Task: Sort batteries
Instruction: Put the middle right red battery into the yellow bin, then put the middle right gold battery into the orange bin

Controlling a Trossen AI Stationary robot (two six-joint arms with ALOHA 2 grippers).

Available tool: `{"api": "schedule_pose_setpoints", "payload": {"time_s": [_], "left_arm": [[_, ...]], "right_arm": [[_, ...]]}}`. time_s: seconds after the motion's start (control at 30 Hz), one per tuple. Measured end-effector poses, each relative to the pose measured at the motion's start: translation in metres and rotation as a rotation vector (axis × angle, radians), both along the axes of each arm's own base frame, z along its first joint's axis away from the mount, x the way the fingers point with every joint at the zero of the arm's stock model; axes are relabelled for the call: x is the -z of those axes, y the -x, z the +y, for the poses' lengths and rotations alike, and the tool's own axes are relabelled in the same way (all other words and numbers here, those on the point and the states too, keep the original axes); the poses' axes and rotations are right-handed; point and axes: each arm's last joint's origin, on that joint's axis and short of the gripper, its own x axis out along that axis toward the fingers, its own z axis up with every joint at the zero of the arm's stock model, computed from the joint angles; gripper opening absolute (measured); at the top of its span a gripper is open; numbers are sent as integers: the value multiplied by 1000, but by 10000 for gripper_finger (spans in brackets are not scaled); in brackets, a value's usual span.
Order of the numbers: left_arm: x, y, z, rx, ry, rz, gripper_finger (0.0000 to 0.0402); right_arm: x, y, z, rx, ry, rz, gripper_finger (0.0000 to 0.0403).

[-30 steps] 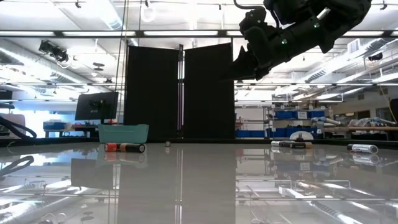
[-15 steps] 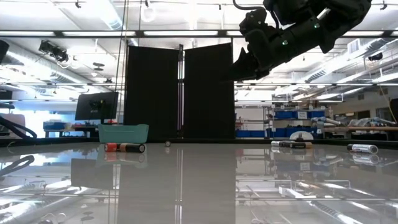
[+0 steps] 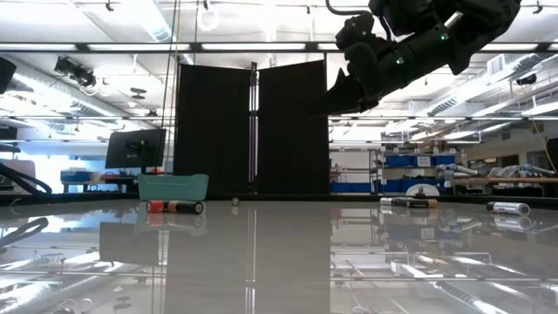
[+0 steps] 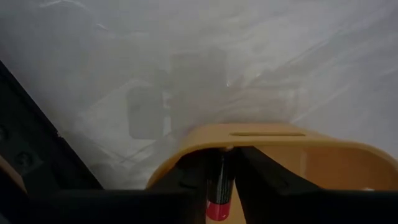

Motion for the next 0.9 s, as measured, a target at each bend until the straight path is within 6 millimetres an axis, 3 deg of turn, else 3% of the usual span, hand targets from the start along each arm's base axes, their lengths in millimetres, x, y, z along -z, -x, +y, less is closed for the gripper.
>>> {"api": "schedule_pose_setpoints", "payload": {"time_s": [0.3, 0.47, 0.9], "left_arm": [[0, 1, 0, 6, 2, 20, 91], [-11, -1, -2, 10, 0, 25, 93], [-90, -2, 0, 33, -159, 45, 89]], "right_arm": [[0, 0, 0, 0, 0, 1, 20], [0, 0, 0, 2, -3, 2, 20], [0, 0, 0, 7, -17, 0, 20]]}}
